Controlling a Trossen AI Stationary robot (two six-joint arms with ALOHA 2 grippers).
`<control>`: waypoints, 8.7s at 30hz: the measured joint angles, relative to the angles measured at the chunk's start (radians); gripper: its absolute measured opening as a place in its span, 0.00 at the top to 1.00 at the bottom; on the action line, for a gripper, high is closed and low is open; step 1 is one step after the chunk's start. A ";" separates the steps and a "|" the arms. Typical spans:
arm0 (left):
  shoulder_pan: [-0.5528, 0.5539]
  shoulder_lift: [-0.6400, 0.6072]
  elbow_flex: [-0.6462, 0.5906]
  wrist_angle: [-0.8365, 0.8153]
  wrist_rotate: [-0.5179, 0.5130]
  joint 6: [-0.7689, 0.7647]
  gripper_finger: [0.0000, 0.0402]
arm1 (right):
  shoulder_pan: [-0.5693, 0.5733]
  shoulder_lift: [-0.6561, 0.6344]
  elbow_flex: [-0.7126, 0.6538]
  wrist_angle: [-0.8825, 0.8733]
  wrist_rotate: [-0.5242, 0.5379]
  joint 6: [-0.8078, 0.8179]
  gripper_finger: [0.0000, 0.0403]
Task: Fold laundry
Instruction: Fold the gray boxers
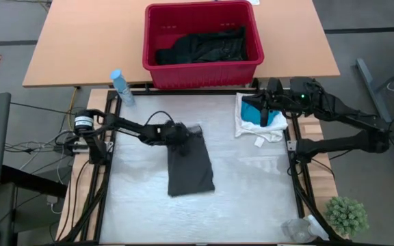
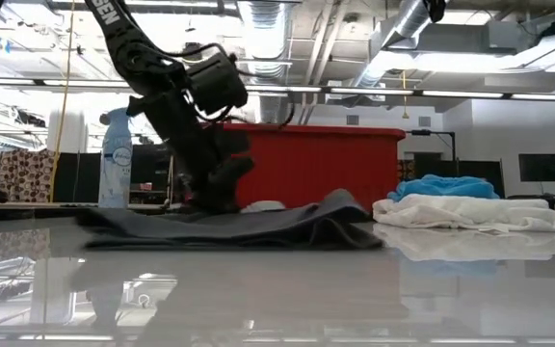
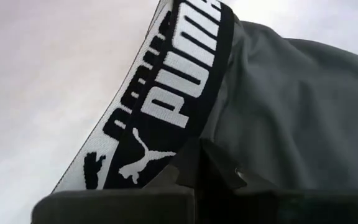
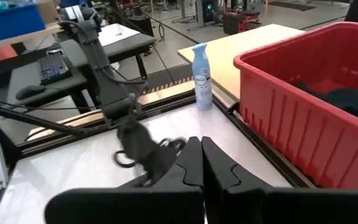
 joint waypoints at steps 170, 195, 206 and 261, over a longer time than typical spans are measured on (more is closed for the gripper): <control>-0.282 -0.727 -0.258 -0.080 0.070 -0.004 1.00 | -0.133 0.308 0.000 0.442 -0.575 0.395 0.41; -0.631 -0.447 -0.242 0.002 -0.621 -0.731 1.00 | 0.314 -0.312 0.000 0.072 0.068 0.162 0.51; -0.584 -0.125 -0.020 -0.099 -0.431 -0.882 1.00 | 0.315 -0.316 0.000 -0.026 0.057 0.163 0.52; -0.131 -0.294 -0.049 0.102 -0.060 -0.061 1.00 | 0.033 0.746 0.000 -0.108 -0.004 0.330 0.43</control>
